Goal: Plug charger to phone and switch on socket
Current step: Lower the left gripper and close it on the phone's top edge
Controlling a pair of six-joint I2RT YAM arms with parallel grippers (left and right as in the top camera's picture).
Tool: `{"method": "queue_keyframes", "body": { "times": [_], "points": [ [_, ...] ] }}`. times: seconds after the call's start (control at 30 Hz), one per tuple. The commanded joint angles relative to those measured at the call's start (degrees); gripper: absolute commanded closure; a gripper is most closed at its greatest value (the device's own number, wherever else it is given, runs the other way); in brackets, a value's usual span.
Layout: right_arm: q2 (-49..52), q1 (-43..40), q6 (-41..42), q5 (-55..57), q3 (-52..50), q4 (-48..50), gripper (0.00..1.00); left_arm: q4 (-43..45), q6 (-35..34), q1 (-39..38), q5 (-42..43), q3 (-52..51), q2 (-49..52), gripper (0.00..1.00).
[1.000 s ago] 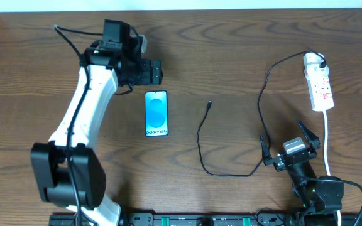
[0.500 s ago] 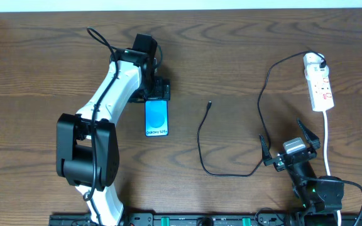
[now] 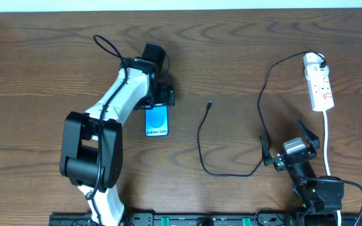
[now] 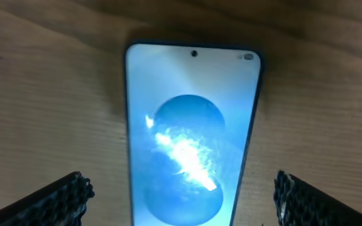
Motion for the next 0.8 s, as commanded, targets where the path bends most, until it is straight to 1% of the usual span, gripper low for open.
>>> {"method": "queue_keyframes", "body": {
  "times": [0.0, 0.27, 0.43, 0.77],
  "points": [
    [-0.3, -0.2, 1.0, -0.3, -0.1, -0.3, 0.01, 0.9, -1.1, -0.4, -1.6, -1.7, 0.0, 0.05],
    [-0.3, -0.2, 1.0, -0.3, -0.1, -0.3, 0.01, 3.1, -0.7, -0.4, -1.7, -2.9, 0.1, 0.05],
    [-0.3, -0.2, 1.0, -0.3, -0.1, -0.3, 0.01, 3.0, -0.7, -0.9, -1.7, -2.9, 1.0, 0.05],
    [-0.3, -0.2, 1.0, -0.3, -0.1, -0.3, 0.01, 2.4, -1.7, -1.4, -1.3, -3.0, 6.6, 0.05]
  ]
}}
